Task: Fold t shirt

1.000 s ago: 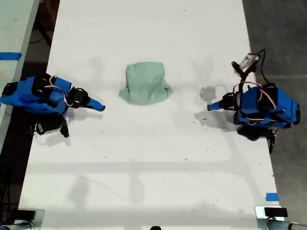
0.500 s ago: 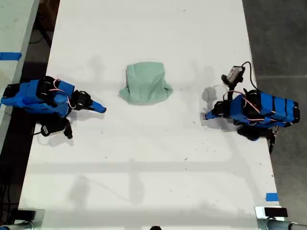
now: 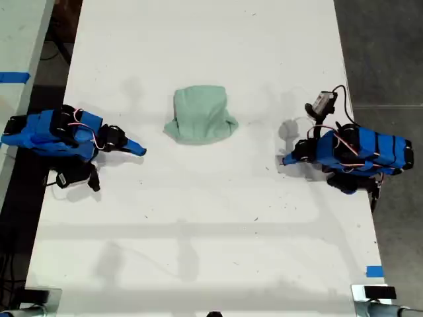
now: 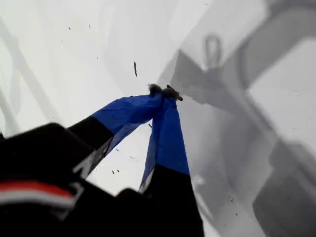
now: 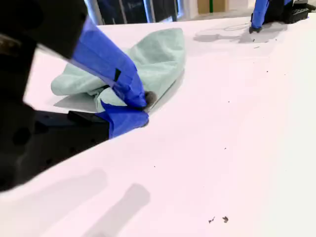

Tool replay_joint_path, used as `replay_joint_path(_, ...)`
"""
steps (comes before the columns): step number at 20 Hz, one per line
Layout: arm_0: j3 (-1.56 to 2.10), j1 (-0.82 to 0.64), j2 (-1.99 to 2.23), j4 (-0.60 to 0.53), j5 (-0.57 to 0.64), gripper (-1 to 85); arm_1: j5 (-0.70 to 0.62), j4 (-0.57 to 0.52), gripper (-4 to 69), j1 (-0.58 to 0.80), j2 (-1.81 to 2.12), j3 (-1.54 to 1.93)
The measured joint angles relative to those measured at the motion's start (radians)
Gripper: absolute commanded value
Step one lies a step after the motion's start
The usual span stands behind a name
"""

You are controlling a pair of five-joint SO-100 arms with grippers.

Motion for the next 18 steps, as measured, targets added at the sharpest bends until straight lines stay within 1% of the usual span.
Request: replay_joint_path(18,0.0,0.0,0.0,0.0,-0.006,-0.1,0.0,-0.015,-2.3,0.0,0.0,0.002)
